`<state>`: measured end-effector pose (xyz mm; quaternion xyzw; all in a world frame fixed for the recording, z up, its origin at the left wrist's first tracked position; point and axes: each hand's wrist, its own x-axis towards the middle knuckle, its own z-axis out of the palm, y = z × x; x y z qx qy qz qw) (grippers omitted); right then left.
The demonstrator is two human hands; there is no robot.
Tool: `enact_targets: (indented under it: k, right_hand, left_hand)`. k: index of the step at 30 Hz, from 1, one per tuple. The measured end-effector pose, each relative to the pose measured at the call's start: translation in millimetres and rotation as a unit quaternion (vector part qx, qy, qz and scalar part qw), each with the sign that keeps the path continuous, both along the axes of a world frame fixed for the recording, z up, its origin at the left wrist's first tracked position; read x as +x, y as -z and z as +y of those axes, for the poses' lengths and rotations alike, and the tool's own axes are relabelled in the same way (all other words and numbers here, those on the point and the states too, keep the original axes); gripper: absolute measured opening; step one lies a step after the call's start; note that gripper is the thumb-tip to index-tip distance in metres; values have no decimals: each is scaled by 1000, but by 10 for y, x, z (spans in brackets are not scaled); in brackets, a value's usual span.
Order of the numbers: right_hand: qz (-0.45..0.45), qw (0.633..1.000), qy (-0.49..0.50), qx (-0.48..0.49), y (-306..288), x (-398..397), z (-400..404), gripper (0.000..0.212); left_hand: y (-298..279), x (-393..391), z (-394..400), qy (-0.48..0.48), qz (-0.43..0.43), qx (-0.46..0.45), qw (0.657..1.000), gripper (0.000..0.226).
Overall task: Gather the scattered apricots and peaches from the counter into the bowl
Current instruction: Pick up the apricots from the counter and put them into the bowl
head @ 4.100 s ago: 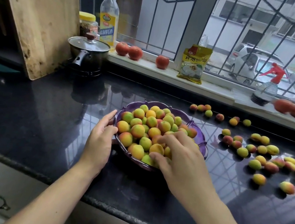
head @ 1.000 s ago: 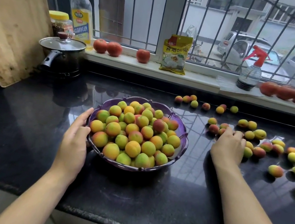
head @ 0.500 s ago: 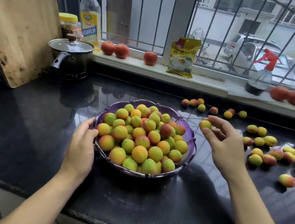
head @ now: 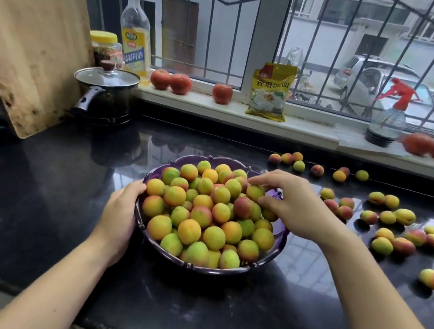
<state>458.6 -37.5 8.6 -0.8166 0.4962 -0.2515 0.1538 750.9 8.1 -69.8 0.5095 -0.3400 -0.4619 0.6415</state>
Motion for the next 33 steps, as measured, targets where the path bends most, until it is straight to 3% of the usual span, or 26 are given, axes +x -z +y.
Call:
enact_targets:
  k: [7,9,10,12,13,15,17,19,27,33]
  right_hand:
    - [40,999,-16,13,-20,-42,-17,36]
    - [-28,999,-20,21,13,-91,-52,35]
    - [-104,995,-7,11,51,-132,-75,33]
    - [-240,963,103,-67,191,-272,-147,26]
    - [-240,945,190,-120,287,-357,-171,24]
    - [-129,919,340,-156,490,-553,-181,25]
    - [-42,909,407,-81,637,-688,-188,27]
    - [-6,905,423,-35,678,-703,-211,32]
    - [102,895,433,-21,719,-666,-345,30]
    - [98,875,472,-35,743,-639,-401,21]
  left_hand:
    - [-15,-18,24,17,-2,-22,1000,34]
    - [-27,-24,31,14,0,-27,1000,41]
    - [-33,-26,36,14,-3,-30,999,40]
    - [-39,-28,47,14,-12,-35,999,33]
    - [-38,-25,54,12,-16,-36,999,31]
    - [-40,-36,61,7,-21,-36,999,33]
    - [-35,-39,68,3,-20,-37,999,41]
    - [-35,-39,76,6,-15,-37,999,43]
    - [-68,-62,110,8,-18,-38,999,46]
    - [-73,-72,110,7,-21,-39,999,40]
